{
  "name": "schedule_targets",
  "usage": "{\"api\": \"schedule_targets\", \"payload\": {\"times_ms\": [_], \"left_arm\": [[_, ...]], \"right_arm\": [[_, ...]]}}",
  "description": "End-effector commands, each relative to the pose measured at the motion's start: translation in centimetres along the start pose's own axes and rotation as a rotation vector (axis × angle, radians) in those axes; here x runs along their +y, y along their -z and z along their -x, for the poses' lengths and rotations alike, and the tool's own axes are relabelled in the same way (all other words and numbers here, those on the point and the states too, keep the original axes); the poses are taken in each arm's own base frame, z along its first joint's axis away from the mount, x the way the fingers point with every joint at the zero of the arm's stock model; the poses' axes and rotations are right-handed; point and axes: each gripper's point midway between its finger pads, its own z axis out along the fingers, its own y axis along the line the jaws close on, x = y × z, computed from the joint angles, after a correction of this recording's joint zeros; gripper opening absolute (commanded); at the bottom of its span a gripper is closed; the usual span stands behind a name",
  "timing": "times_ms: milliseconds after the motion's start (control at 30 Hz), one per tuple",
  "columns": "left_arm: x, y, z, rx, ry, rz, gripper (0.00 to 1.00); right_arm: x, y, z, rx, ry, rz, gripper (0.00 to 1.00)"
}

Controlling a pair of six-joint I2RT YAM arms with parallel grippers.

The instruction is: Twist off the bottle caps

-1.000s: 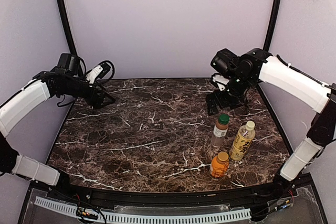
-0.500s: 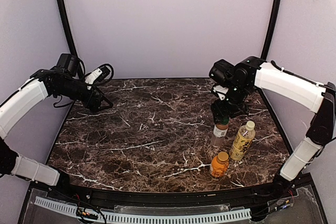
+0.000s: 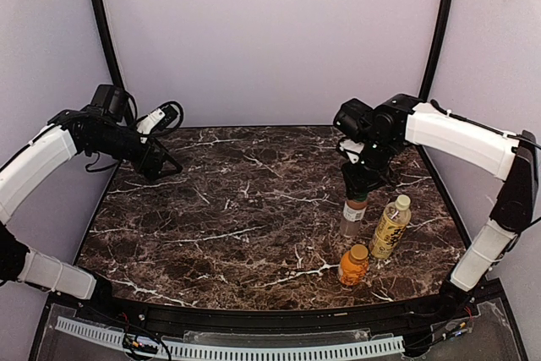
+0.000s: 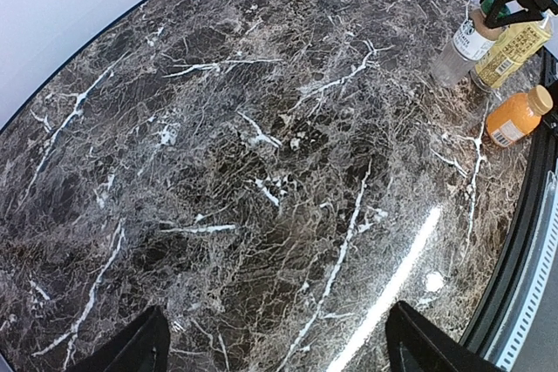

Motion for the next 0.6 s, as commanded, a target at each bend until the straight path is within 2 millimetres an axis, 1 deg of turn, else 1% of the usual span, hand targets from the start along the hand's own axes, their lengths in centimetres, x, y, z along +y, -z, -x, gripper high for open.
{"api": "schedule_targets", "payload": {"times_ms": [0,67,100,133,200,267,367,400,433,467,500,533,567], "left_arm": [[-0.7,0.4,0.3,0.008,-0.003,-0.021,0.86],[-0.9,0.5,0.4,0.005,-0.003,-0.028,0.85],[-1.0,0.7,0.7,0.002,-0.006,-0.029,0.85],[-1.1,0.8,0.8,0.001,-0.010,-0.030,0.85],[-1.4,1.1,1.1,0.007,-0.025,-0.029,0.84],[-1.9,1.7,1.4,0.026,-0.083,-0.028,0.84],[-3.1,2.9,1.5,0.074,-0.187,-0.019,0.83],[-3.0,3.2,1.4,0.090,-0.238,0.007,0.83],[-3.8,3.6,1.7,0.085,-0.286,0.016,0.83],[-3.4,3.9,1.7,0.102,-0.346,0.059,0.83],[-4.3,4.4,2.0,0.082,-0.406,0.069,0.84],[-4.0,4.3,1.7,0.096,-0.466,0.108,0.85],[-5.0,5.1,2.8,0.037,-0.539,0.136,0.89]], "right_arm": [[0.1,-0.2,-0.1,0.006,0.000,0.007,0.22],[0.5,0.2,0.1,0.006,0.004,0.034,0.06],[1.0,0.6,0.3,-0.002,0.009,0.061,0.00],[1.8,1.2,1.0,-0.025,0.018,0.100,0.00],[3.9,3.2,3.1,-0.111,0.034,0.208,0.00],[6.7,5.7,5.6,-0.222,0.058,0.339,0.00],[11.1,10.1,8.9,-0.397,0.093,0.527,0.00],[12.6,11.4,9.7,-0.447,0.107,0.592,0.00],[14.1,12.6,10.4,-0.491,0.120,0.655,0.00],[15.5,13.7,11.0,-0.527,0.131,0.718,0.00],[16.8,14.7,11.5,-0.561,0.140,0.777,0.00],[18.0,15.5,11.9,-0.590,0.146,0.829,0.00],[18.9,16.1,12.3,-0.609,0.146,0.875,0.00]]}}
